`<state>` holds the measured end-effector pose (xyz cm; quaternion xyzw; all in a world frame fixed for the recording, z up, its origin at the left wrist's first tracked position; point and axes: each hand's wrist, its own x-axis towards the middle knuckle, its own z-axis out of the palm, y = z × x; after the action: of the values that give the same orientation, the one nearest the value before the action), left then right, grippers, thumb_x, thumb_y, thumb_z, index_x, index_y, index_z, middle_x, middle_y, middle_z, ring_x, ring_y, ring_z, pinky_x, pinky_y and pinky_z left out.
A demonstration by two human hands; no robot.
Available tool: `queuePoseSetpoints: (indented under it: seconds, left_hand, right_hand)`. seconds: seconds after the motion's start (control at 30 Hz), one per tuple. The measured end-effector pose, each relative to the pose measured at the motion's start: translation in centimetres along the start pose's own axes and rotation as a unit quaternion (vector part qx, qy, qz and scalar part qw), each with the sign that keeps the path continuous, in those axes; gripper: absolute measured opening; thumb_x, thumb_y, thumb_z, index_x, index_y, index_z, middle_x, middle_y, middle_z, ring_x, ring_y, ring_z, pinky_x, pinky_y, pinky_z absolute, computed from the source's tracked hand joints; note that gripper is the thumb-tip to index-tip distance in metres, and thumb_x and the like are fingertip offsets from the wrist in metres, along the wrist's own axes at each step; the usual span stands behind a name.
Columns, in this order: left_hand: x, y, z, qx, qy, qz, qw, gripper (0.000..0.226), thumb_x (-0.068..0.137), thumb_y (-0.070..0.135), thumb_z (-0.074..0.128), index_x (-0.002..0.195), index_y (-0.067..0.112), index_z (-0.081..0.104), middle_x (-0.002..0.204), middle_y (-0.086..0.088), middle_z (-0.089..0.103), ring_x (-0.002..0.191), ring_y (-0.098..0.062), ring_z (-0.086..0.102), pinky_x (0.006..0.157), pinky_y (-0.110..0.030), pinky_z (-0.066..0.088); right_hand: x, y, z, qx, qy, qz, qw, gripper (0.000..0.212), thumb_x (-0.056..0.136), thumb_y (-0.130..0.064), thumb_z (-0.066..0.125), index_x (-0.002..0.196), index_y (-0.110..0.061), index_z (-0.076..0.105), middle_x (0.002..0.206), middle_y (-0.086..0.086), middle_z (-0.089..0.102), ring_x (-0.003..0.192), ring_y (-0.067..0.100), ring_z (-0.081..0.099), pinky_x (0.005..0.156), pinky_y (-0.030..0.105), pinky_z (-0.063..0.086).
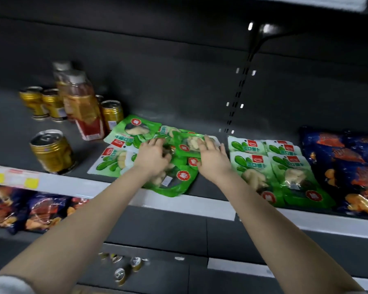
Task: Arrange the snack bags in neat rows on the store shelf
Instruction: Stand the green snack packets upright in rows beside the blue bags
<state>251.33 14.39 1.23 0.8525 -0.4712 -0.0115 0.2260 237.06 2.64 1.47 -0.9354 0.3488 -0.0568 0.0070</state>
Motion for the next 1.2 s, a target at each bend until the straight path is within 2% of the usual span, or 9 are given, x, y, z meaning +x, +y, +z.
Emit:
queuePoseSetpoints:
  seconds: [0.17,0.43,0.6,0.7,0.83,0.9,0.97,1.07,1.2]
  left_hand:
    - [-1.2,-3.3,0.5,0.031,-0.016,0.009,0.999,0.052,0.094,0.045,0.038,0.14,0.022,0.038,0.15,0.004,0.033,0.141,-0.014,0.022,0.116,-0.042,0.007]
    - [-1.0,-3.5,0.9,0.029,0.013,0.016,0.999,0.05,0.092,0.045,0.041,0.137,0.024,0.041,0.147,0.005,0.038,0.139,-0.014,0.026,0.115,-0.041,0.01]
    - [-1.0,-3.6,0.7,0.032,0.002,0.012,0.999,0.055,0.089,0.052,0.036,0.138,0.025,0.04,0.147,0.005,0.037,0.138,-0.014,0.027,0.116,-0.042,0.012]
    - [-1.1,-3.5,0.4,0.018,0.001,-0.001,1.0,0.065,0.085,0.054,0.034,0.142,0.023,0.034,0.147,0.0,0.04,0.137,-0.017,0.03,0.117,-0.042,0.012]
    - [-1.5,-2.1,-0.2,-0.06,0.045,0.007,0.997,0.075,0.087,0.033,0.055,0.149,0.02,0.014,0.141,-0.008,0.044,0.13,-0.027,0.041,0.115,-0.044,0.022]
    - [-1.4,-0.9,-0.2,-0.06,0.054,0.055,0.995,0.071,0.086,0.023,0.058,0.147,0.028,0.023,0.15,-0.006,0.032,0.134,-0.032,0.035,0.11,-0.045,0.032]
    - [-0.7,0.1,0.1,-0.014,0.025,0.129,0.991,0.055,0.086,0.02,0.057,0.137,0.036,0.043,0.152,0.003,0.03,0.136,-0.031,0.032,0.108,-0.045,0.035]
    - [-0.1,1.9,0.4,0.053,-0.024,0.18,0.982,0.038,0.092,0.024,0.048,0.125,0.041,0.056,0.137,0.01,0.052,0.126,-0.019,0.048,0.097,-0.036,0.045]
    - [0.1,4.4,0.8,0.148,-0.009,0.153,0.977,0.033,0.096,0.032,0.04,0.123,0.04,0.057,0.113,-0.001,0.067,0.104,-0.027,0.061,0.069,-0.03,0.043]
  right_hand:
    - [3.2,-1.2,1.5,0.047,-0.044,0.008,0.998,0.069,0.092,-0.003,0.041,0.152,-0.023,0.013,0.16,0.001,0.006,0.146,0.022,0.008,0.118,0.04,0.015]
    - [4.0,-1.6,2.5,0.063,-0.016,0.014,0.998,0.073,0.089,0.001,0.043,0.151,-0.026,0.017,0.158,0.001,0.012,0.144,0.024,0.018,0.112,0.037,0.031]
    - [2.6,-0.9,1.9,0.174,0.026,-0.044,0.983,0.072,0.083,0.014,0.043,0.144,-0.023,0.037,0.155,-0.002,0.027,0.141,0.011,0.027,0.114,0.016,0.017]
    - [1.0,0.0,0.7,0.233,0.042,-0.099,0.966,0.068,0.078,0.022,0.035,0.131,-0.014,0.056,0.148,0.002,0.039,0.14,0.016,0.031,0.108,0.005,0.001]
    - [-0.2,1.8,-0.9,0.171,0.081,-0.143,0.971,0.061,0.078,0.018,0.039,0.114,-0.02,0.069,0.147,0.001,0.042,0.14,0.023,0.027,0.114,0.021,-0.006]
    - [-0.5,2.9,-1.3,0.176,0.102,-0.136,0.97,0.06,0.077,0.018,0.042,0.108,-0.023,0.072,0.145,0.003,0.044,0.139,0.026,0.028,0.119,0.034,0.001]
    - [-0.8,3.9,-1.6,0.172,0.105,-0.127,0.971,0.061,0.077,0.018,0.042,0.106,-0.025,0.073,0.145,0.004,0.044,0.139,0.028,0.029,0.118,0.035,0.004]
    - [-1.7,4.8,-2.2,0.109,0.055,-0.092,0.988,0.066,0.079,0.017,0.043,0.116,-0.031,0.067,0.153,0.001,0.032,0.144,0.025,0.017,0.119,0.034,0.002]
    - [-2.7,5.1,-2.7,0.042,-0.036,-0.033,0.998,0.074,0.079,0.011,0.049,0.136,-0.036,0.048,0.157,0.0,0.02,0.146,0.025,0.007,0.12,0.044,0.001]
